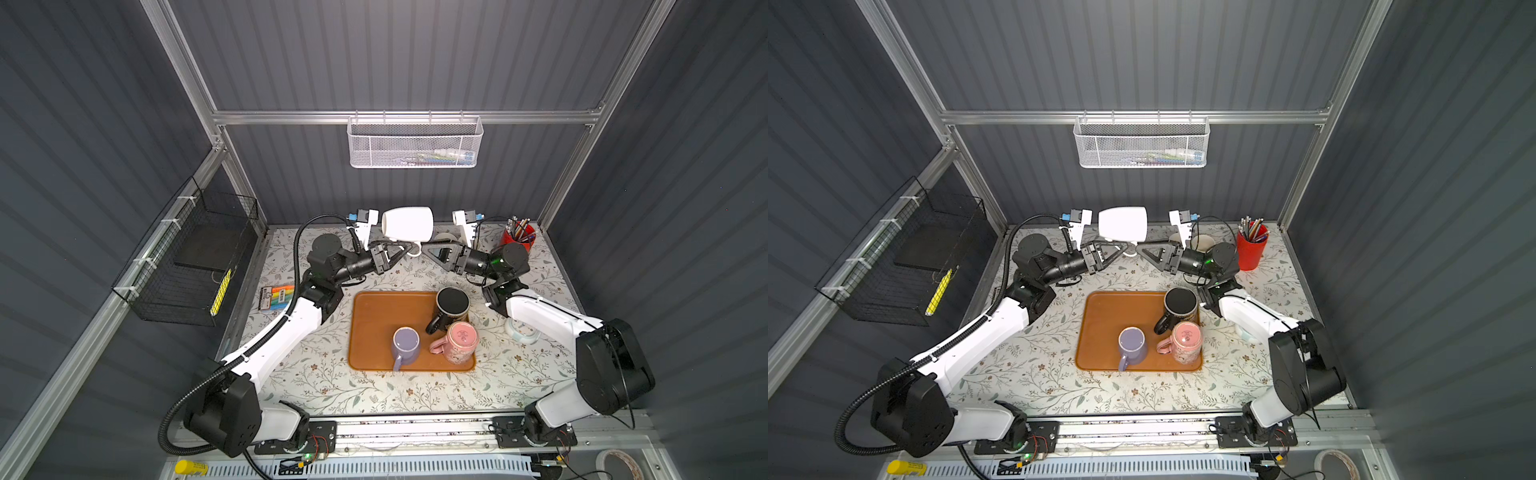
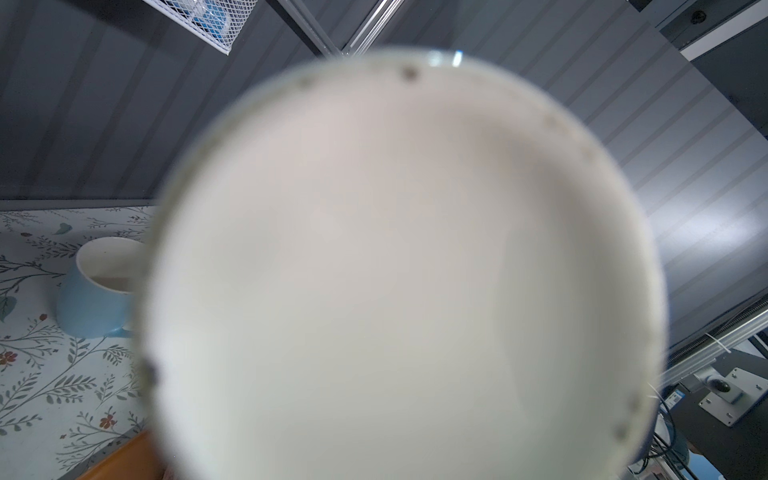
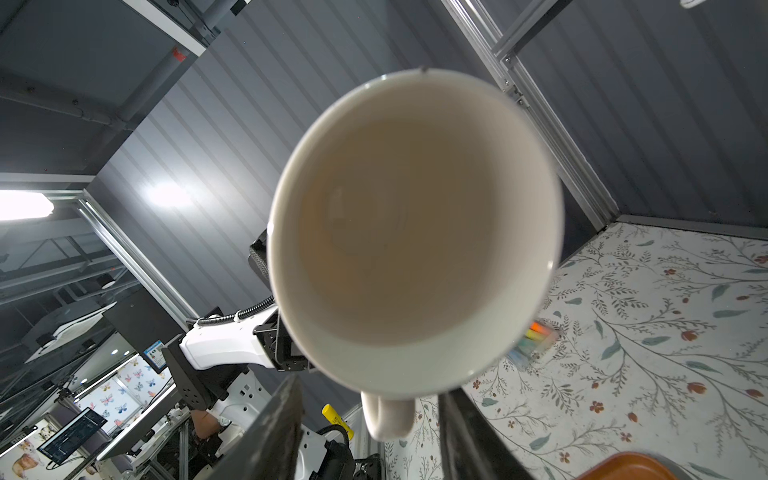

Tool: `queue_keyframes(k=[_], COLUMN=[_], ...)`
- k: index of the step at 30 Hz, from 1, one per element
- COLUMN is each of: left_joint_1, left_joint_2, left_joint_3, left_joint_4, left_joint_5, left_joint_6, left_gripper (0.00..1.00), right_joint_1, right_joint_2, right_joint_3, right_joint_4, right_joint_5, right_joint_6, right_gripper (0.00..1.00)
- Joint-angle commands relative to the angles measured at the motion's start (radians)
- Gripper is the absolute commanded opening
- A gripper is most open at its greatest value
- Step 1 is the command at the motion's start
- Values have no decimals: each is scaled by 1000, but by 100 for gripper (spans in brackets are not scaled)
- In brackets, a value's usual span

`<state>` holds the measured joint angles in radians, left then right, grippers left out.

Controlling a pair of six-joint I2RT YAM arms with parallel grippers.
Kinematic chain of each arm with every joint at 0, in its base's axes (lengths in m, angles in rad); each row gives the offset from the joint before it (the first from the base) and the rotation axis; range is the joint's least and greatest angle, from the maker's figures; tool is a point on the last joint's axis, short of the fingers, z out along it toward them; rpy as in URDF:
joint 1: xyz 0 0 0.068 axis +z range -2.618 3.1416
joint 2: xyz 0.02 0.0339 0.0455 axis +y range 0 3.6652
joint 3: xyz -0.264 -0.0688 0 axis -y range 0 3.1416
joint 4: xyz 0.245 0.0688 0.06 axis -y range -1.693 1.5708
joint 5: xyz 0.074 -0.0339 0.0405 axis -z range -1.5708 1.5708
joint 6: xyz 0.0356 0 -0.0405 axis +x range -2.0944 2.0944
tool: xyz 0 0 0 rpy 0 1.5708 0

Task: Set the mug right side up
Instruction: 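Hold the white mug up with the left gripper while the right gripper reaches its rim, then close the right gripper on the white mug while the left gripper opens and withdraws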

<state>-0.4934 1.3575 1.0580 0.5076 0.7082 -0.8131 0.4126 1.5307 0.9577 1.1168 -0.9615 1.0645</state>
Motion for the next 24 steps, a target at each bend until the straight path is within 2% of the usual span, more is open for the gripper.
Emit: queue_keyframes(k=[1, 14, 24], left_joint_1=[9, 9, 9], left_joint_2=[-8, 10, 8], left_joint_3=[28, -4, -44], left_joint_4=[101, 149, 186], left_joint_5=[23, 21, 21], left_joint_6=[-4, -30, -50], left_gripper=[0, 0, 0], right_joint_1=[11, 37, 38], right_joint_2=[12, 41, 49], right_joint_3=[34, 54, 59], right_joint_4=[55, 78, 101], right_joint_5=[-11, 8, 29], right_joint_6=[12, 28, 43], right_gripper=[52, 43, 22])
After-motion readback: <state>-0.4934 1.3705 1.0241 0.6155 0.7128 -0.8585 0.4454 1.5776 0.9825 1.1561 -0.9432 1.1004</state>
